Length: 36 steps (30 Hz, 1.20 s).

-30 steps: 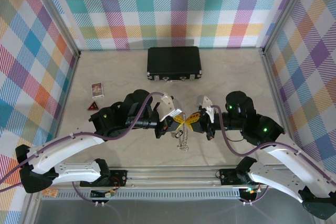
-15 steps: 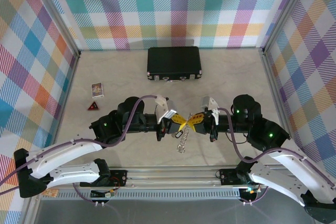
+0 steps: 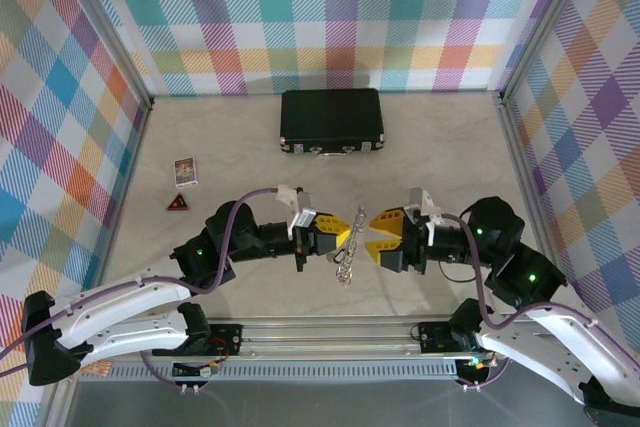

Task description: Put the keys on the keyring

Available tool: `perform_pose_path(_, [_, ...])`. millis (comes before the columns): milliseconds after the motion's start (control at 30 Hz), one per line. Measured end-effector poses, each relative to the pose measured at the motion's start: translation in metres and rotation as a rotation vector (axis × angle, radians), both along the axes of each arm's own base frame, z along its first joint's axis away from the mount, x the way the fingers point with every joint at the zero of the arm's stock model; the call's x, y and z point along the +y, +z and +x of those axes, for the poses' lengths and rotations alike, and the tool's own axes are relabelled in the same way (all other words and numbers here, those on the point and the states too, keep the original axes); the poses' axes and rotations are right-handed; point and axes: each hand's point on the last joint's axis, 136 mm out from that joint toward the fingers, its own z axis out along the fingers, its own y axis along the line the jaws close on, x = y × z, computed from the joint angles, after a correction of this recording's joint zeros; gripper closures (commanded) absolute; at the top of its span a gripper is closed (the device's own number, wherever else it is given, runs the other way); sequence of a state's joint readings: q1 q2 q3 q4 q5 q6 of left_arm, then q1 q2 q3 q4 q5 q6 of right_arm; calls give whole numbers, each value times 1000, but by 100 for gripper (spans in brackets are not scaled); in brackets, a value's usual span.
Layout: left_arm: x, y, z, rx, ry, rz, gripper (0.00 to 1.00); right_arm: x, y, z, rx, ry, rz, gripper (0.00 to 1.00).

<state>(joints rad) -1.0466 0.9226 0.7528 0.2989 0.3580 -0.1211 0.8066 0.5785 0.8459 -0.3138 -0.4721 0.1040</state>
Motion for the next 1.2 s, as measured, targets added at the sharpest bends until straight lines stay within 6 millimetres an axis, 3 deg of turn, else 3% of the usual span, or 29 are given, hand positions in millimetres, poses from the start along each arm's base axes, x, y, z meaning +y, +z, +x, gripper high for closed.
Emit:
perform_pose_path(233, [2,27,-6,1,-36,-152,100,4,10,-8,21,50,63,75])
perform_pose_path(400, [2,41,-9,4,-68,-239,100,10,16,-11,26,95,106,77])
perform_pose_path(1200, [-4,42,-15,17,-126,-271,100,17,39,-8,27,127,247,85])
